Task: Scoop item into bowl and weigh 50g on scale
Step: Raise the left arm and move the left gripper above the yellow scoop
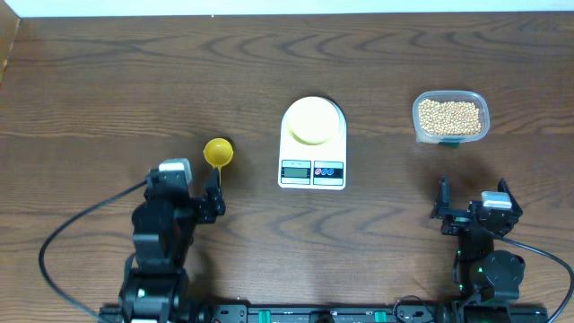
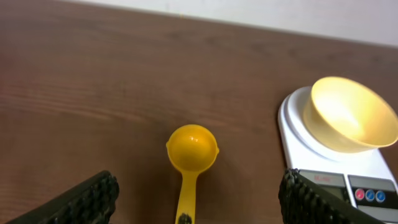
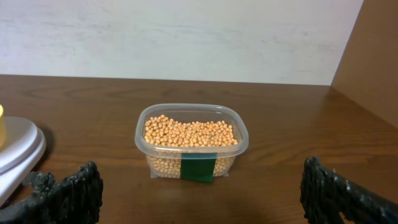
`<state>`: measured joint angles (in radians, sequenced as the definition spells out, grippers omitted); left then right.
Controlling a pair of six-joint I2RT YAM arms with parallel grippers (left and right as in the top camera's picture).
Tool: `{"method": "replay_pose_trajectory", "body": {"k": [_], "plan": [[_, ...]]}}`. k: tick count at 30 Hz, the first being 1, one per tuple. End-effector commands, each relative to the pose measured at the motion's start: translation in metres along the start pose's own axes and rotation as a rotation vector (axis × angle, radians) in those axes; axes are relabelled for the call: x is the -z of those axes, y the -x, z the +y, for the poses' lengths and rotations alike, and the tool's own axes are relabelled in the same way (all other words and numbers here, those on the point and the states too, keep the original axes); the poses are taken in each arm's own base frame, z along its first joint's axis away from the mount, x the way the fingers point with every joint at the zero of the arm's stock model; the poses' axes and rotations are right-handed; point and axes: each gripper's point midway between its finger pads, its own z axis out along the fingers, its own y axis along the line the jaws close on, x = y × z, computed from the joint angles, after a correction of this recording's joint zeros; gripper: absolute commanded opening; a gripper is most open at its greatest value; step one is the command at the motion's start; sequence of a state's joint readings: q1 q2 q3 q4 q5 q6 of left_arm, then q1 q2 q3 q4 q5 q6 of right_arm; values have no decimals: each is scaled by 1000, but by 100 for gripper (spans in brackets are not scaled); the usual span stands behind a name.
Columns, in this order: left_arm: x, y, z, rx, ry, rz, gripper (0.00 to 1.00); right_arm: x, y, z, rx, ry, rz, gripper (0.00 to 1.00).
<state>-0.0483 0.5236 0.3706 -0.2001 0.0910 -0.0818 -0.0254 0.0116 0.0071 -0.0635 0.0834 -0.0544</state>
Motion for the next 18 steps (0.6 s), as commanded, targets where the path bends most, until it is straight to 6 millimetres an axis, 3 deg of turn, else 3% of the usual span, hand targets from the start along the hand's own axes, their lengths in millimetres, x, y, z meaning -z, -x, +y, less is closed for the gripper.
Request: {"method": "replay_pose_trajectory", "body": {"k": [1,8,18], "plan": [[-9,9,-1,12,8,48,85,0,0,1,-12,1,-1,99],[-17,12,-1,14,16,98,84,0,0,1,-12,1,-1,99],[-7,17,-2,15,25,159,85,0,0,1,-12,1,-1,99]]}}
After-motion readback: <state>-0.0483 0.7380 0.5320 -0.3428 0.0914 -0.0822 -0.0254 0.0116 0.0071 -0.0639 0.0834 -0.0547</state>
